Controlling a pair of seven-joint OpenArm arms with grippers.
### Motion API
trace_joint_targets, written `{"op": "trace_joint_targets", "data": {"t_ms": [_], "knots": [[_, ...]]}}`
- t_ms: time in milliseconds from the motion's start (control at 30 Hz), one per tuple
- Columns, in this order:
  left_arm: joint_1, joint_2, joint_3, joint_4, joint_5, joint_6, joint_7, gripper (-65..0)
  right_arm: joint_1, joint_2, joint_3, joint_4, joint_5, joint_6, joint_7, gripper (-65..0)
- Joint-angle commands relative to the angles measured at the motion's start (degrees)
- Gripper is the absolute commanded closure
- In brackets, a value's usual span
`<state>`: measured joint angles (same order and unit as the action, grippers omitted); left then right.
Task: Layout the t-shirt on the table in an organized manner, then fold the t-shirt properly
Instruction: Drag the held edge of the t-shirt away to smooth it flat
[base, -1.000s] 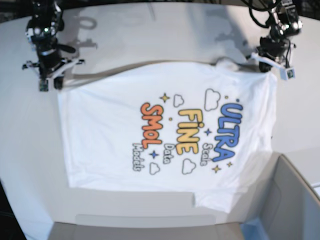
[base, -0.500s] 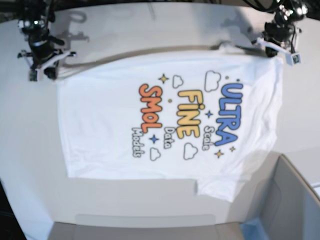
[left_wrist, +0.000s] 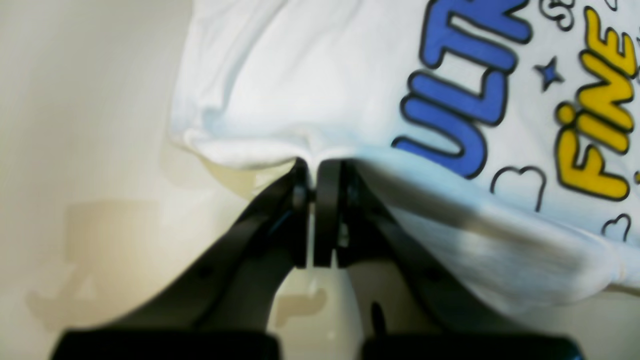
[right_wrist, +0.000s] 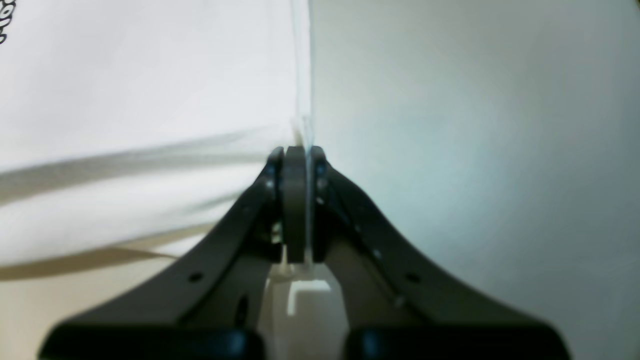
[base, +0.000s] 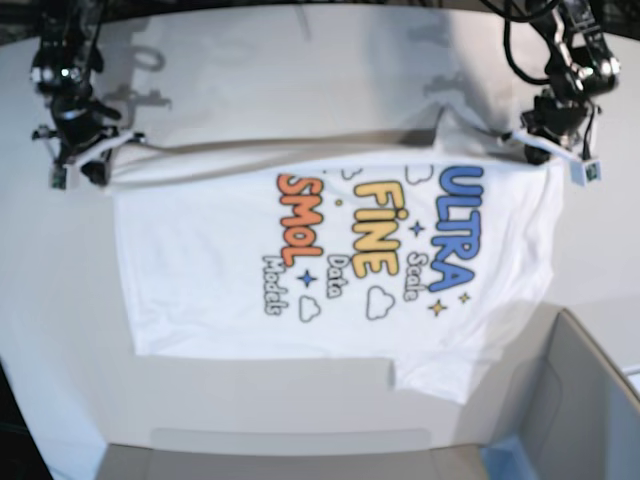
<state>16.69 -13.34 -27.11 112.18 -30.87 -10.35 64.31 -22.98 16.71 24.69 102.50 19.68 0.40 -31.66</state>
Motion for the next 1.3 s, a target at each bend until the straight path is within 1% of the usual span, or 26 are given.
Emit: {"op": "trace_joint_targets", "data": {"t_ms": [0, 100, 233, 333, 467, 600, 667, 733, 833, 967, 1033, 1100, 1200, 1267], "knots": [[-1.5, -0.8, -0.3, 0.3, 0.1, -0.1, -0.5, 0.0, 1.0, 0.9, 0.4, -0.3, -0.3, -0.4, 1.3, 0.0], [-5.5, -1.8, -0.2, -2.0, 0.1, -0.1, 1.6, 0.0, 2.9, 2.1, -0.5, -3.2, 0.0, -0.4, 1.4, 0.0], [-10.7, -3.7, 3.9, -7.3, 1.4, 0.2, 2.5, 0.0, 5.4, 3.5, -2.9, -5.8, -0.3, -0.4, 1.4, 0.0], [-13.9, -3.8, 6.6, -10.8, 3.9, 0.2, 2.5, 0.0, 7.0, 3.5, -3.3, -6.6, -0.3, -0.4, 1.4, 0.0], [-16.9, -3.8, 8.3, -12.4, 7.4, 0.2, 2.5, 0.0, 9.7, 3.5, -3.3, -8.7, -0.3, -0.4, 1.4, 0.0], [-19.9, -3.8, 8.6, -14.8, 10.6, -0.1, 2.4, 0.0, 11.9, 3.6, -4.2, -10.1, -0.4, -0.4, 1.4, 0.0], [-21.4, -3.8, 8.6, -17.1, 11.6, -0.1, 2.4, 0.0, 12.6, 4.5, -5.7, -10.4, -0.4, -0.4, 1.3, 0.0], [-22.6, -3.8, 8.6, -19.1, 11.8, -0.1, 2.3, 0.0, 13.2, 5.3, -7.2, -10.9, -0.4, -0.4, 1.3, 0.0], [-23.7, -3.8, 8.6, -20.4, 11.8, -0.1, 2.1, 0.0, 15.1, 5.3, -7.5, -12.8, -0.4, -0.4, 1.3, 0.0], [-23.9, -3.8, 8.7, -20.5, 11.8, -0.1, -0.4, 0.0, 16.9, 5.3, -7.5, -14.6, -0.4, -0.4, 1.3, 0.0], [-23.9, -3.8, 8.8, -21.4, 11.8, -0.1, -0.6, 0.0, 17.8, 5.3, -7.7, -15.5, -0.4, -0.4, 1.3, 0.0], [-24.3, -3.9, 10.7, -23.6, 11.8, -0.1, -0.8, 0.0, 18.5, 5.3, -7.6, -16.5, -0.4, -0.4, 1.3, 0.0], [-26.6, -5.6, 14.8, -26.4, 11.8, -0.1, -0.9, 0.0, 19.9, 5.3, -7.5, -17.8, -0.4, -0.4, 1.3, 0.0], [-27.0, -5.8, 15.6, -27.1, 11.8, -0.1, -1.0, 0.0, 20.2, 5.3, -7.5, -18.0, -0.4, -0.4, 1.3, 0.0]]}}
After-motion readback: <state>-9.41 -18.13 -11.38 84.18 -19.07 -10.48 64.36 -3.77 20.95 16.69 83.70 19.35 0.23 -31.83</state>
